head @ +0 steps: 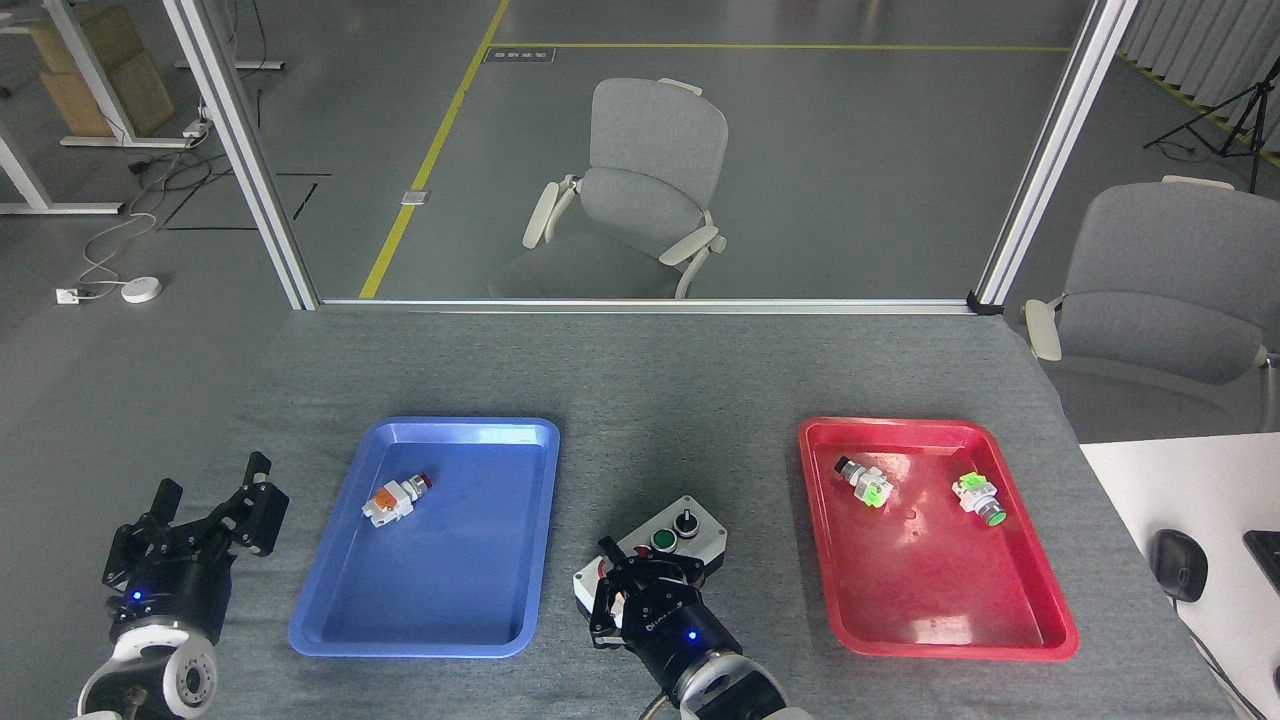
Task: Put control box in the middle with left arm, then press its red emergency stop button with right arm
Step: 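Move the right gripper over the control box's red emergency stop button, then press down on the red emergency stop button with the right gripper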
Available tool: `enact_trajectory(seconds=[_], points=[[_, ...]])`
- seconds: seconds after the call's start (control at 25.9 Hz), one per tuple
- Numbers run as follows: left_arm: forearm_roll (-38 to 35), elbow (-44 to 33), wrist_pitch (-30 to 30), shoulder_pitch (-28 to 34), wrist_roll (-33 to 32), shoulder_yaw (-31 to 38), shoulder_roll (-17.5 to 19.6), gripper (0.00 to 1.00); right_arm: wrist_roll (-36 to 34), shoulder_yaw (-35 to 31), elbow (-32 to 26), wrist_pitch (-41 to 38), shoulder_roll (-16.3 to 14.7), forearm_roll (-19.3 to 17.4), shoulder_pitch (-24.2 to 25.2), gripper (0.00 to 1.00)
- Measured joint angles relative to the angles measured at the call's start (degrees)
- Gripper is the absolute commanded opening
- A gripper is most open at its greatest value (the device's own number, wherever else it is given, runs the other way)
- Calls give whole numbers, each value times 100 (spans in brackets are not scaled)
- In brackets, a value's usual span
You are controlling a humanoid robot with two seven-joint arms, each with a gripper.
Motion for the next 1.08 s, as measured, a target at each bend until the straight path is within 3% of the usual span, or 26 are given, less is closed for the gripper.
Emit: enact_trajectory(seconds=[0.62,1.08], points=[[-19,158,-301,138,-35,-148,-46,99,-152,12,409,171,2,-110,2,0],[22,550,-294,385,379,-515,-180,99,-256,-524,-407,336,-230,-340,191,0]])
